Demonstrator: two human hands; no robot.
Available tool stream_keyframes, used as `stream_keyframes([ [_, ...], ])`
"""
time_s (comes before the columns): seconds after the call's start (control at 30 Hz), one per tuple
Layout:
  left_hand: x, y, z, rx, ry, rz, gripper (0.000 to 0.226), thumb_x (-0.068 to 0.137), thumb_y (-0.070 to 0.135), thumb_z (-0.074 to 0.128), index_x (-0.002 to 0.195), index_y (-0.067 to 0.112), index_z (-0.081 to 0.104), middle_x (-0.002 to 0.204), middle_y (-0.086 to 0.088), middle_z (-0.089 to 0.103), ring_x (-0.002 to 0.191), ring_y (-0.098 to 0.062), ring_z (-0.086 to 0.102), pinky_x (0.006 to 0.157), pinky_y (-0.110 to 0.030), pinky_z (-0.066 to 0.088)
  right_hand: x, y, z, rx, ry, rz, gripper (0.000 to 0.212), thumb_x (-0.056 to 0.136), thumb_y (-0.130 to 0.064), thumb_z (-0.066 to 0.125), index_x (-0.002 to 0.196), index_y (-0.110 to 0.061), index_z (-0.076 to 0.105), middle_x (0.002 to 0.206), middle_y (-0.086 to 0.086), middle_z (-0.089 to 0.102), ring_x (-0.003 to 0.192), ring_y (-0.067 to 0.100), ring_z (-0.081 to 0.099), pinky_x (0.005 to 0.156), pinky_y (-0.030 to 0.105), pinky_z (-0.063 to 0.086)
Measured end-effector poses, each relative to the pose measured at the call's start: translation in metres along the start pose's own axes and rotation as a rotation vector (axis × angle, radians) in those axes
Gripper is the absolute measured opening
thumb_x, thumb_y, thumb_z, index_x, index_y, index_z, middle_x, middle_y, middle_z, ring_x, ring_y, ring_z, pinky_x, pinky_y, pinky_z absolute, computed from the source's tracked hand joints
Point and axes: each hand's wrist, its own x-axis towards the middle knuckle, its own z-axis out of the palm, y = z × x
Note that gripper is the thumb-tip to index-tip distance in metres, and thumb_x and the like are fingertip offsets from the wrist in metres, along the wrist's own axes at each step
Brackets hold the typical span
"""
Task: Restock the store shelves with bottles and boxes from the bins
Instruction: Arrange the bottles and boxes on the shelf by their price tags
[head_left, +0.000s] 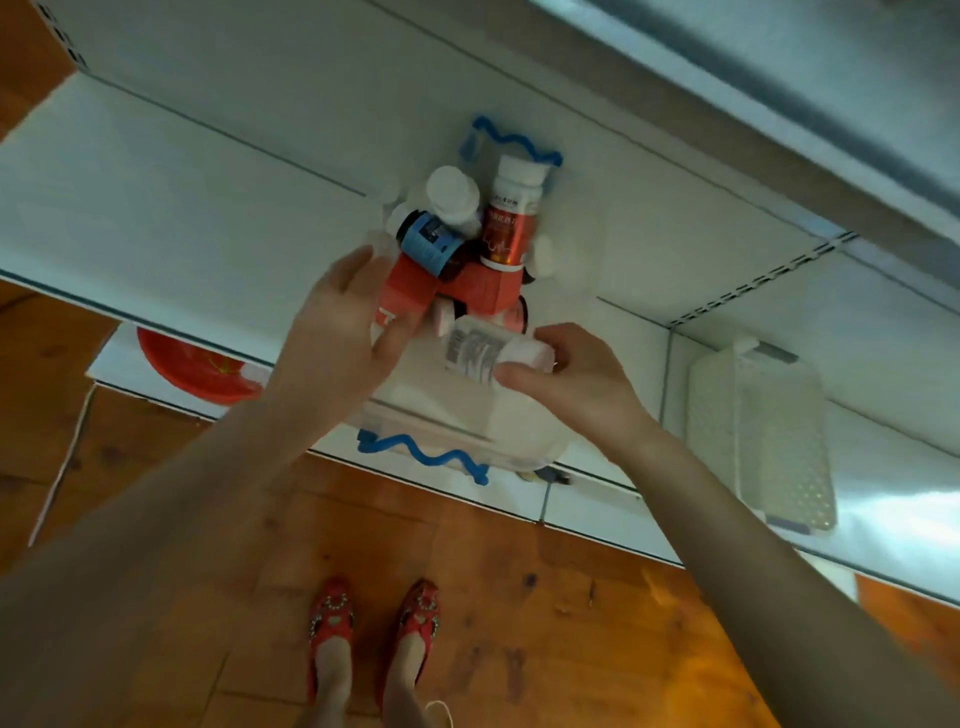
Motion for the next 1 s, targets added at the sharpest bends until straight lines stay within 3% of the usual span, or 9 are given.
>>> stream_keyframes([
  [0.1,0.043,0.007,0.019,0.008,-0.03,0.0,0.056,0.091,0.027,0.051,0.136,-0.003,0.037,0.141,-0.024,0.037,0.129,-0.037,0.037,0.104,-0.042,0.032,-0.018,0.016,-0.008,0.011,0.065,-0.025,0.028,0.073,-0.034,0.073,0.09,-0.025,0.052,0.086,-0.012,0.054,0.087,0.01,0.056,0.071,0.018,0.044],
  [0.2,0.081,0.006,0.032,0.08,-0.006,0.083,0.06,0.089,0.017,0.056,0.139,-0.002,0.03,0.143,-0.024,0.032,0.13,-0.038,0.033,0.106,-0.042,0.028,-0.025,0.028,-0.007,0.049,0.102,-0.045,0.033,0.074,-0.031,0.073,0.099,-0.015,0.059,0.095,-0.003,0.059,0.092,0.014,0.057,0.065,0.012,0.042],
  [0.3,0.11,0.006,0.044,0.154,-0.024,0.127,0.064,0.088,0.015,0.058,0.141,-0.002,0.027,0.143,-0.024,0.032,0.128,-0.04,0.034,0.104,-0.044,0.03,-0.029,0.034,-0.007,0.107,0.133,-0.075,0.037,0.074,-0.032,0.073,0.106,-0.017,0.059,0.095,-0.007,0.057,0.094,0.012,0.057,0.072,0.018,0.045],
  [0.4,0.126,0.004,0.051,0.217,-0.016,0.114,0.064,0.087,0.017,0.059,0.14,-0.001,0.029,0.141,-0.022,0.035,0.127,-0.039,0.034,0.102,-0.044,0.034,-0.032,0.036,-0.004,0.178,0.105,-0.08,0.038,0.074,-0.034,0.072,0.107,-0.021,0.058,0.088,-0.016,0.055,0.089,0.012,0.058,0.069,0.029,0.053],
  [0.53,0.129,0.003,0.053,0.254,0.044,0.065,0.047,0.087,0.01,0.057,0.129,-0.004,0.041,0.129,-0.025,0.041,0.116,-0.04,0.038,0.091,-0.044,0.037,-0.03,0.04,0.003,0.186,0.105,-0.11,0.041,0.074,-0.034,0.072,0.111,-0.023,0.057,0.092,-0.013,0.058,0.081,0.003,0.056,0.059,0.01,0.045],
  [0.63,0.124,0.003,0.052,0.196,0.064,0.039,0.035,0.085,0.006,0.058,0.117,-0.005,0.049,0.122,-0.026,0.043,0.11,-0.04,0.043,0.087,-0.043,0.037,-0.031,0.04,0.007,0.197,0.089,-0.111,0.034,0.074,-0.033,0.072,0.103,-0.027,0.056,0.091,-0.013,0.057,0.079,0.0,0.056,0.057,0.01,0.045],
  [0.83,0.093,0.008,0.037,-0.063,0.151,0.002,0.043,0.081,0.005,0.063,0.122,-0.001,0.051,0.126,-0.023,0.044,0.11,-0.035,0.048,0.09,-0.032,0.037,-0.038,0.04,0.008,0.272,0.088,-0.119,0.028,0.074,-0.033,0.072,0.096,-0.027,0.057,0.091,-0.016,0.06,0.087,0.003,0.058,0.072,0.02,0.05],
  [1.0,0.054,0.022,0.014,-0.215,0.169,-0.121,0.048,0.08,0.012,0.066,0.124,0.004,0.049,0.123,-0.018,0.049,0.108,-0.029,0.051,0.083,-0.021,0.037,-0.054,0.03,0.006,0.409,0.052,-0.093,0.024,0.078,-0.029,0.071,0.097,-0.025,0.058,0.087,-0.015,0.061,0.079,0.001,0.06,0.063,0.013,0.05],
])
